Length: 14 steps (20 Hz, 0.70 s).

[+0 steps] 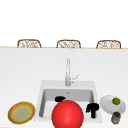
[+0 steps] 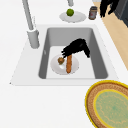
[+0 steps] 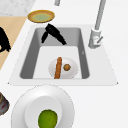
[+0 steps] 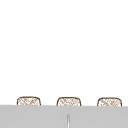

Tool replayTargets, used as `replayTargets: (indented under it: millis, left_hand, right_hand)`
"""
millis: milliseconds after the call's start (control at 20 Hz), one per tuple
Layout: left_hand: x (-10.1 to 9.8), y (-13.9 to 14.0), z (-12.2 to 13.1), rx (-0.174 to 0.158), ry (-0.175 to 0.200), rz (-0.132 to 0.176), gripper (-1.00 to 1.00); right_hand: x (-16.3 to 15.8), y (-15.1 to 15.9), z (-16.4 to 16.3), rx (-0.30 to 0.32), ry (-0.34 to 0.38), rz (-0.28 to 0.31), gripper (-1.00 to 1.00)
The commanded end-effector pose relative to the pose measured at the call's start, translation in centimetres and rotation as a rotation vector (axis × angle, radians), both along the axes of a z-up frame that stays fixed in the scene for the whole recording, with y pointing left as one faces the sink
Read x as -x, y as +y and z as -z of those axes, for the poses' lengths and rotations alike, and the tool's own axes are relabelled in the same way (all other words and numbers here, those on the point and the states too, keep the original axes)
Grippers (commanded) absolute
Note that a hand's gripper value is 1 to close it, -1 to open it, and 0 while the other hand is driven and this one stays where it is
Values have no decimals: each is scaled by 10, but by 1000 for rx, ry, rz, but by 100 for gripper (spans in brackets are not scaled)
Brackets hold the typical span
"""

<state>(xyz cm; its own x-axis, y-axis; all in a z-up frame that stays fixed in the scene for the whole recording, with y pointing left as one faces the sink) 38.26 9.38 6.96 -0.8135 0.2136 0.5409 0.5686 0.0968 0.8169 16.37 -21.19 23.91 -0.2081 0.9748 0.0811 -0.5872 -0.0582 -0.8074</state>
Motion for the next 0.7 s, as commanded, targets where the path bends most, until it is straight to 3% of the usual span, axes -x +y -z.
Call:
replayTargets:
  millis: [0,650]
  left_hand:
    - [12,19,-12,-3,6,-17,-100]
    - [51,68,-60,-28,33,-35,-100]
  right_hand:
    - [0,0,0,0,0,0,0]
    - [0,0,0,0,0,0,0]
